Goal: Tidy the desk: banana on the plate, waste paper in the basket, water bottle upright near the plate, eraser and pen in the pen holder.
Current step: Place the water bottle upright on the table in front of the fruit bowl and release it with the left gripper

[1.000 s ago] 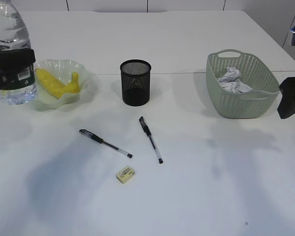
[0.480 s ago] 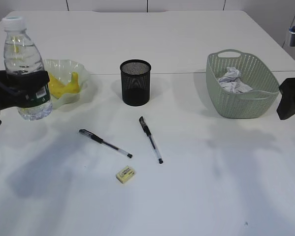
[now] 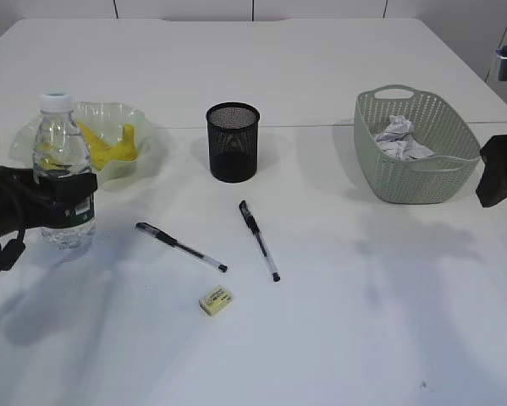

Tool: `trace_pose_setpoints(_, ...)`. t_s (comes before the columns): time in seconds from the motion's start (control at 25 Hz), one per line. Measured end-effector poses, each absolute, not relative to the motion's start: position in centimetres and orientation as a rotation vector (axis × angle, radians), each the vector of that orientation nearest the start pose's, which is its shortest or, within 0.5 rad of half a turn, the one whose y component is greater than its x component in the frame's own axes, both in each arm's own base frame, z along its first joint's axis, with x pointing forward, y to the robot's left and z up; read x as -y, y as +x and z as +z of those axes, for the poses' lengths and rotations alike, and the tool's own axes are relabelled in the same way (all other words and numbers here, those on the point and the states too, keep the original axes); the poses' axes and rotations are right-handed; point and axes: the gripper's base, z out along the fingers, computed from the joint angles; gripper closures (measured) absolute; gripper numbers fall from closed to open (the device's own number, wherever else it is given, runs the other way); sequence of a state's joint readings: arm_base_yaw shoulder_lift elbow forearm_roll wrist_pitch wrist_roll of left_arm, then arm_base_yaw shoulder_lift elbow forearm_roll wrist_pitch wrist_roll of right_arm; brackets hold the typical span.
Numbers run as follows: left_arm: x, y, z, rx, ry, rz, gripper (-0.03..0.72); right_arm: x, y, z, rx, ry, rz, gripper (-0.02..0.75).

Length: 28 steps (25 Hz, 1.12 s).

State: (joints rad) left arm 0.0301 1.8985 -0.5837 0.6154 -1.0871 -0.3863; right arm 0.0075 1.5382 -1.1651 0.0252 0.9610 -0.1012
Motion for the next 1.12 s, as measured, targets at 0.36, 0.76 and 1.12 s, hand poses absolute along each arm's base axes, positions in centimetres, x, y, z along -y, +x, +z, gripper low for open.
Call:
trace_pose_setpoints(0.36, 3.7, 31.4, 10.1, -1.833, 0.301, -0.508, 0.27, -0.4, 30.5, 27.1, -2.814, -0.138, 0.011, 0.169)
trace_pose_setpoints(0.76, 3.7, 33.5, 9.4, -1.774, 0.299, -0.521, 0.271, -0.4, 30.4, 27.0, -2.822, -0.141, 0.011, 0.169)
trace_pose_setpoints(1.12, 3.6, 34.2, 8.6, -1.74, 0.263, -0.536, 0.273, -0.4, 30.4, 27.0, -2.824, -0.141, 0.011, 0.169)
